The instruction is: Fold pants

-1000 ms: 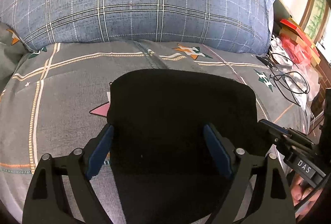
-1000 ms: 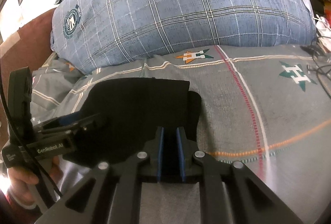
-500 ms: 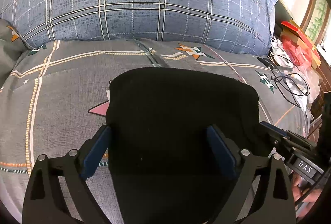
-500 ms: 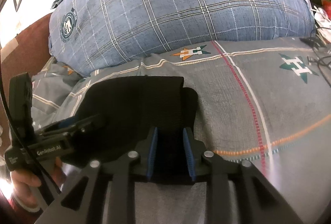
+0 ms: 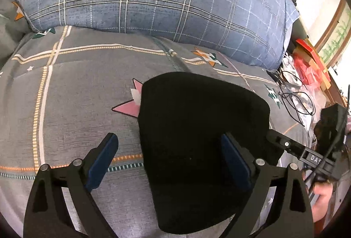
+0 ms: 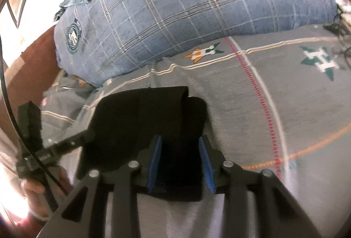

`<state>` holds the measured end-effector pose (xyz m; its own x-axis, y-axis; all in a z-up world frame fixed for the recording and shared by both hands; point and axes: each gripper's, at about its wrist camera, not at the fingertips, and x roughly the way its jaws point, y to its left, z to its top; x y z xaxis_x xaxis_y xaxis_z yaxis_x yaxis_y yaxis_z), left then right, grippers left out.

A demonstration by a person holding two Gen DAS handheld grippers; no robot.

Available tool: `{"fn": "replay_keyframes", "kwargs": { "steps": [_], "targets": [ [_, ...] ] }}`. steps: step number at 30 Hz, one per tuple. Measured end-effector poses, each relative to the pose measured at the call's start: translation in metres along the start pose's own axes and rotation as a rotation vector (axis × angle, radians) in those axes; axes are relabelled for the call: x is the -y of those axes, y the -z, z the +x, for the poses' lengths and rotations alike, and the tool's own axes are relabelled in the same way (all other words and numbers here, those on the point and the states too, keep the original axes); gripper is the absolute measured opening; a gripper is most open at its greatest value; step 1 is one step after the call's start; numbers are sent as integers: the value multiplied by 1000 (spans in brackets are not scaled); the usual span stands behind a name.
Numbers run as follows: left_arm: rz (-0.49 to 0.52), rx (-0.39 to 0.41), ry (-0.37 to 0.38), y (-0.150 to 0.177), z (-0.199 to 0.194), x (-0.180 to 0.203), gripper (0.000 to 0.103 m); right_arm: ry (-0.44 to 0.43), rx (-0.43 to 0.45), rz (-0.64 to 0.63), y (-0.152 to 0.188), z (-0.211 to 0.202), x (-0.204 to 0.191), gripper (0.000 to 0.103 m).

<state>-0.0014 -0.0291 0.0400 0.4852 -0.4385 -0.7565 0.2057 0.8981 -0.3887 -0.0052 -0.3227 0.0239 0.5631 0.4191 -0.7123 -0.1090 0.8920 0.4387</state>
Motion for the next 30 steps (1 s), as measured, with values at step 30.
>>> {"fn": "replay_keyframes", "kwargs": {
  "steps": [30],
  "targets": [
    [74,106,37,-46,-52,-4,66,-127,114,-128,-38,-14,-89,37]
  ]
}}
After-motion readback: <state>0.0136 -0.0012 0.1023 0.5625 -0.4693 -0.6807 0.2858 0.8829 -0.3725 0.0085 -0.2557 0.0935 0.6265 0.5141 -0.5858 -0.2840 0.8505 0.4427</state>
